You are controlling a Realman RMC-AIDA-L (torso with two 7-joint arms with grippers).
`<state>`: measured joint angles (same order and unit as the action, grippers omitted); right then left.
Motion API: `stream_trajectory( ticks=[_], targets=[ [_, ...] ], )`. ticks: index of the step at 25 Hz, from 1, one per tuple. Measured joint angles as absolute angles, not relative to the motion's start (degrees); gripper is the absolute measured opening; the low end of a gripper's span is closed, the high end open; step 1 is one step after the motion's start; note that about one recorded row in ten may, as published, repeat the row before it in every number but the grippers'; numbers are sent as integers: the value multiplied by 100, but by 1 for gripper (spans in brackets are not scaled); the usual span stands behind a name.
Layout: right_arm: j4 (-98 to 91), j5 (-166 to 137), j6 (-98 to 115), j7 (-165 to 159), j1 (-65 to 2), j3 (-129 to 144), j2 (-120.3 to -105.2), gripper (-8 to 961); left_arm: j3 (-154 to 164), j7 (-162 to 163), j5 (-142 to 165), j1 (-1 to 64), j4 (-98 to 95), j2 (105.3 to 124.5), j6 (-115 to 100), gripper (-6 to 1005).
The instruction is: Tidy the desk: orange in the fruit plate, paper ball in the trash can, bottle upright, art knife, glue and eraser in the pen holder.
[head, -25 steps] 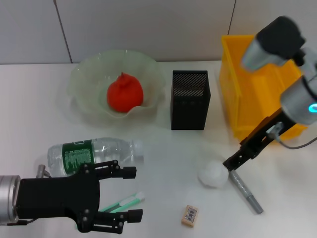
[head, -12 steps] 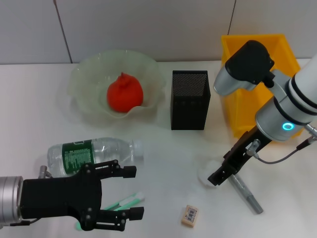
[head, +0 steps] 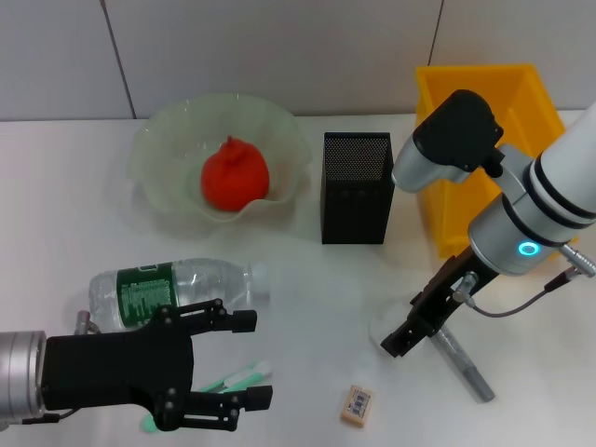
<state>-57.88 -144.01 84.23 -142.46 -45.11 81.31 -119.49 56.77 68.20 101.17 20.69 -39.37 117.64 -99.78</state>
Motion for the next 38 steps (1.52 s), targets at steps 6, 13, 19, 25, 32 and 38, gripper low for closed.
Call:
stream_trajectory(
  ticks=[6,13,19,25,32,38],
  targets=[
    [-5659,-14394,8282,-14243,-4531,8362,-11946,790,5677,6820,10116,2080,-3937,11775,-9942,864],
    [-5671,-14399,8182,-14244,-4504,8390,-11944,761,5677,6820,10116,2095,-3937,11786,-9942,864],
    [-5847,-14400,8294,-14244,-4449,8388,-11940,555,5677,6820,10116,2088,-3937,11786,-9941,863],
    [-7427,-14559,9373,-14494,-4008,8089,-11913,550,5678,6820,10116,2059,-3937,11783,-9937,864],
    [-9206,-15539,10489,-14886,-3754,7317,-11923,548,5678,6820,10116,2058,-3938,11778,-9938,863],
    [-9886,-16108,10303,-14911,-3514,7124,-11940,546,5678,6820,10116,2072,-3938,11782,-9938,864]
  ],
)
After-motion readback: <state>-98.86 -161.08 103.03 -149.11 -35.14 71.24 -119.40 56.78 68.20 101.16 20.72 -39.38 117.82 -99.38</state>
